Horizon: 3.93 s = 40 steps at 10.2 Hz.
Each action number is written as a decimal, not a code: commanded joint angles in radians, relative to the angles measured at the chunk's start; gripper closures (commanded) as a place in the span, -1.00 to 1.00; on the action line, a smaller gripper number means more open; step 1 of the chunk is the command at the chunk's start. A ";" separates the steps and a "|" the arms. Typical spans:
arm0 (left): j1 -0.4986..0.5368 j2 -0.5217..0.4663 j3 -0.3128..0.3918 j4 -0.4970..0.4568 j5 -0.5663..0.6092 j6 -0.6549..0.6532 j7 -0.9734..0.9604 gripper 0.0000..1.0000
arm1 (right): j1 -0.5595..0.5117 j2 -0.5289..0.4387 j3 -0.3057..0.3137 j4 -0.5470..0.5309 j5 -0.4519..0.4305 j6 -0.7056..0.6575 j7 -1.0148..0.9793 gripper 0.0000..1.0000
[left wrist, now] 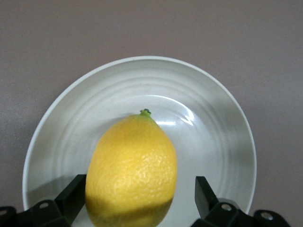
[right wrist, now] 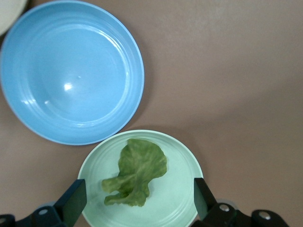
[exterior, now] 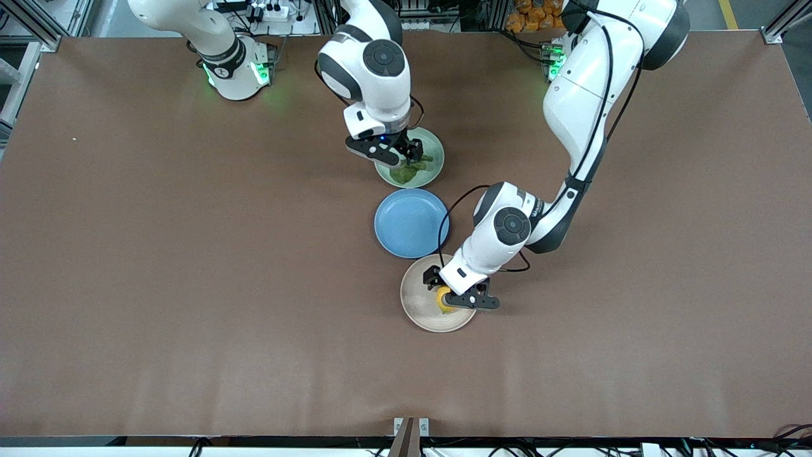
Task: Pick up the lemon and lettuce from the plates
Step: 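Lower both grippers and close them on the lemon and lettuce, then lift the lemon with the left gripper while the right gripper lifts the lettuce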
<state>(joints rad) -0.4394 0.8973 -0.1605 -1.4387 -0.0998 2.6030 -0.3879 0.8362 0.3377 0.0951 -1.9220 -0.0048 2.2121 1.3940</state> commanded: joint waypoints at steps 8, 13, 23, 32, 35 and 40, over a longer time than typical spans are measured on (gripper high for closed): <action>-0.007 0.052 0.004 0.021 -0.021 0.065 -0.009 -1.00 | 0.066 0.152 0.000 0.006 0.009 0.150 0.271 -1.00; -0.004 0.046 0.004 0.020 -0.018 0.065 -0.009 -0.44 | 0.093 0.204 0.000 0.008 0.009 0.254 0.372 -1.00; 0.031 -0.070 0.007 0.029 -0.014 -0.184 -0.008 0.01 | 0.136 0.244 -0.002 0.008 -0.001 0.285 0.416 0.97; 0.249 -0.348 0.009 -0.096 0.034 -0.488 0.162 0.00 | 0.113 0.118 -0.012 0.009 -0.007 0.217 0.338 1.00; 0.318 -0.449 0.016 -0.202 0.087 -0.526 0.257 -0.02 | 0.028 0.057 -0.012 0.009 -0.007 0.144 0.231 1.00; 0.366 -0.465 0.065 -0.295 0.152 -0.535 0.296 -0.02 | -0.182 0.000 -0.012 0.006 -0.006 0.097 0.022 1.00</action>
<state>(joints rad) -0.0800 0.4633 -0.1129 -1.6848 0.0255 2.0570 -0.1144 0.7189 0.3739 0.0693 -1.8948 -0.0065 2.3217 1.4714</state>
